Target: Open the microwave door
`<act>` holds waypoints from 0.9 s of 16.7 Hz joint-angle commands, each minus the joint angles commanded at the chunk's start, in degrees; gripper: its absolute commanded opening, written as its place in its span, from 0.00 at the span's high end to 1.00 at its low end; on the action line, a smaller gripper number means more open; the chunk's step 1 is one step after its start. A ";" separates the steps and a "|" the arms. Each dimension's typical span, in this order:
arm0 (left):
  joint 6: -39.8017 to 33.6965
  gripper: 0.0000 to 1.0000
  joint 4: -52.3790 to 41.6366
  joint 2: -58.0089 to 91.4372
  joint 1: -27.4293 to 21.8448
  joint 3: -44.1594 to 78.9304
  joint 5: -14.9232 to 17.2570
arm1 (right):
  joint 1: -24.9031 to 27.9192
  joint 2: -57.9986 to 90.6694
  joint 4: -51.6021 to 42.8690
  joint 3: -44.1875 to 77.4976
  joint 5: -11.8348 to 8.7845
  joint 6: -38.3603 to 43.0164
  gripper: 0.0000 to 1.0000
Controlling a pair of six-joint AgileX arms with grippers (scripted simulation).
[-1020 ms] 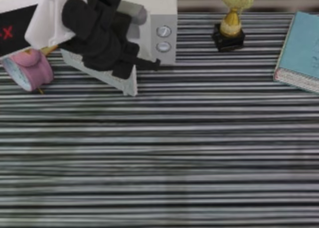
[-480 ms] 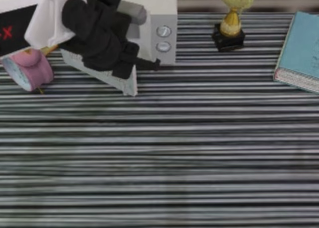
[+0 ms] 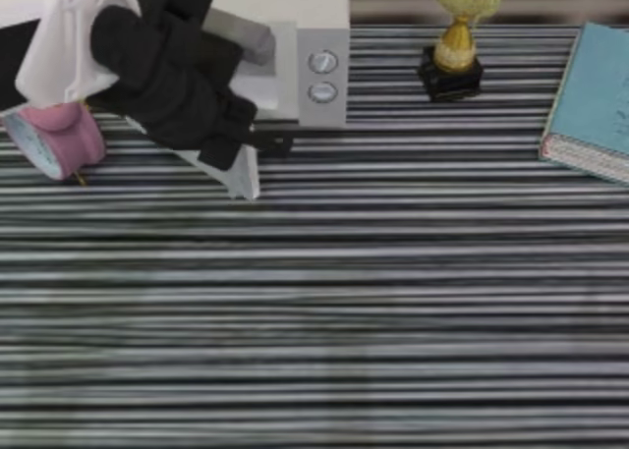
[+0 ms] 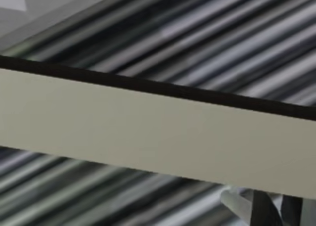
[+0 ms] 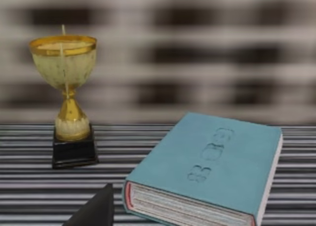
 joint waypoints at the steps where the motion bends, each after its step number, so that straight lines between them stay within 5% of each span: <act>1: 0.96 1.00 0.23 -0.64 0.33 -0.41 0.56 | 0.00 0.00 0.00 0.00 0.00 0.00 0.00; 15: 1.51 1.00 0.48 -1.14 0.55 -0.57 0.91 | 0.00 0.00 0.00 0.00 0.00 0.00 0.00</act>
